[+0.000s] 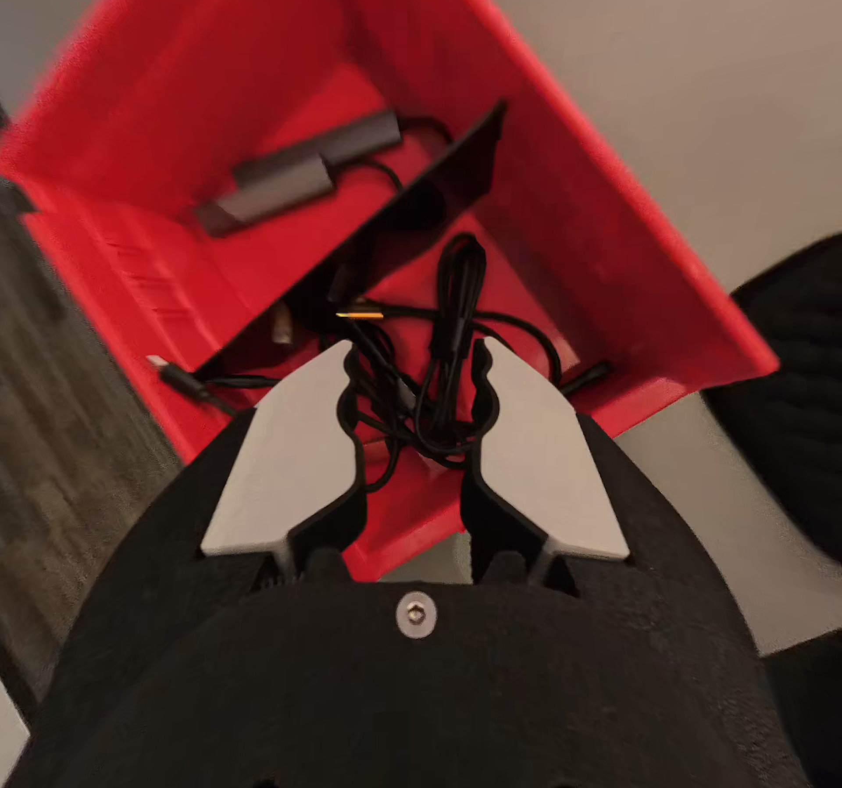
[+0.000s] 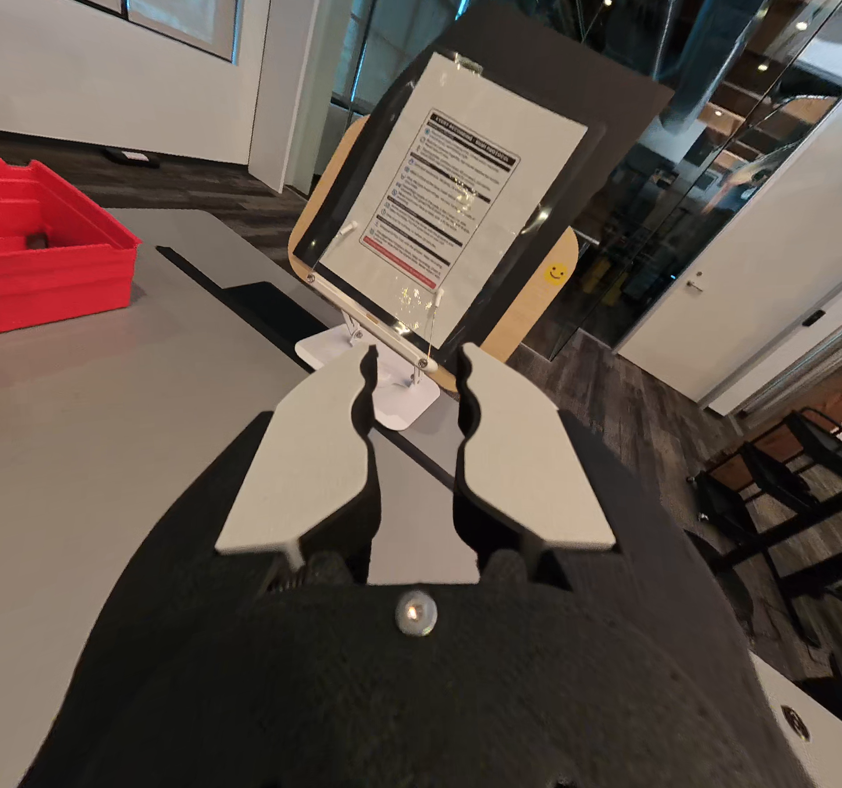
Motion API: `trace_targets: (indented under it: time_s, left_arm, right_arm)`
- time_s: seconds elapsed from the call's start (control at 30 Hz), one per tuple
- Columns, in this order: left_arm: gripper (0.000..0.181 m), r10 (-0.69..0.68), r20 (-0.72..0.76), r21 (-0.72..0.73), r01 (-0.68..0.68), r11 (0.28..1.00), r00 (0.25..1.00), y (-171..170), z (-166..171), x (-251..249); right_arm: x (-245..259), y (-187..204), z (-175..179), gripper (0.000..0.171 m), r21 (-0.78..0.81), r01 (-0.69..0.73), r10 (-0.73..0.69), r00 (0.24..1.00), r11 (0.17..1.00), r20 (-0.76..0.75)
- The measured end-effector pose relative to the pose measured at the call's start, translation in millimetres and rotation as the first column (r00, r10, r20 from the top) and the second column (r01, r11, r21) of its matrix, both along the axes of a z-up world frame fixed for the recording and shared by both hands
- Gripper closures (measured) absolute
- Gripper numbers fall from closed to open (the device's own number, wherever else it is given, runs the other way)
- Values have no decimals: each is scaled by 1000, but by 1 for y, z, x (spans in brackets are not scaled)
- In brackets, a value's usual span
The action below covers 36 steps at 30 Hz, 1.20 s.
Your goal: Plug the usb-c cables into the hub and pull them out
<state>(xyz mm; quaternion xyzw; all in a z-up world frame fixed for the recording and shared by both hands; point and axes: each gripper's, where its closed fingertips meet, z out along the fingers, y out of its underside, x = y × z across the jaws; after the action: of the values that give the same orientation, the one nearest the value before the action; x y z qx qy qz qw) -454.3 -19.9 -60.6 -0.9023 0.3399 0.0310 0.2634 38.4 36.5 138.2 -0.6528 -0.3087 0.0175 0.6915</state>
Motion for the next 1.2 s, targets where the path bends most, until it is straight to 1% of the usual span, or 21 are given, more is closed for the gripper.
trace_targets:
  time_s: [0.1, 0.2, 0.27, 0.33, 0.47, 0.57, 0.63, 0.7, 0.83, 1.03, 1.2]
  left_arm:
    - [131, -16, -58, -119, 9, 993, 998, 0, -32, -9]
    - [133, -70, -126, -179, 47, 983, 990, 1, -50, -11]
    - [135, -85, -146, -226, 50, 973, 986, 0, -60, -11]
    - [136, -92, -157, -260, 49, 964, 983, 0, -66, -11]
    - [147, -106, -160, -288, 56, 956, 981, -1, -73, -7]
    - [158, -148, -212, -332, 71, 940, 966, -7, -81, -8]
    - [159, -158, -240, -323, 75, 944, 958, -5, -79, -10]
    - [160, -131, -213, -317, 58, 947, 968, -3, -70, -8]
    - [163, -62, -72, -297, 38, 954, 995, -5, -37, 0]
    - [165, -26, 13, -146, 27, 989, 1000, -5, 32, -2]
    - [165, -58, 164, -14, 61, 998, 985, -3, 96, 21]
  right_arm:
    - [6, 4, -6, 137, -21, 22, -22, 1000, 1000, 10]
    - [9, 5, -7, 137, -27, 29, -28, 1000, 999, 10]
    - [11, 7, -8, 137, -31, 31, -31, 999, 999, 10]
    - [12, 8, -9, 137, -37, 33, -33, 999, 999, 11]
    - [13, 11, -14, 137, -55, 36, -35, 999, 998, 26]
    - [14, 13, -17, 137, -60, 47, -45, 998, 997, 37]
    - [16, 14, -18, 137, -66, 49, -47, 998, 997, 39]
    - [17, 14, -19, 137, -71, 52, -49, 998, 996, 39]
    - [22, 13, -15, 137, -61, 58, -56, 998, 996, 26]
    - [28, 12, -12, 137, -54, 60, -60, 998, 997, 7]
    - [29, 10, -11, 137, -55, 55, -56, 998, 997, -4]
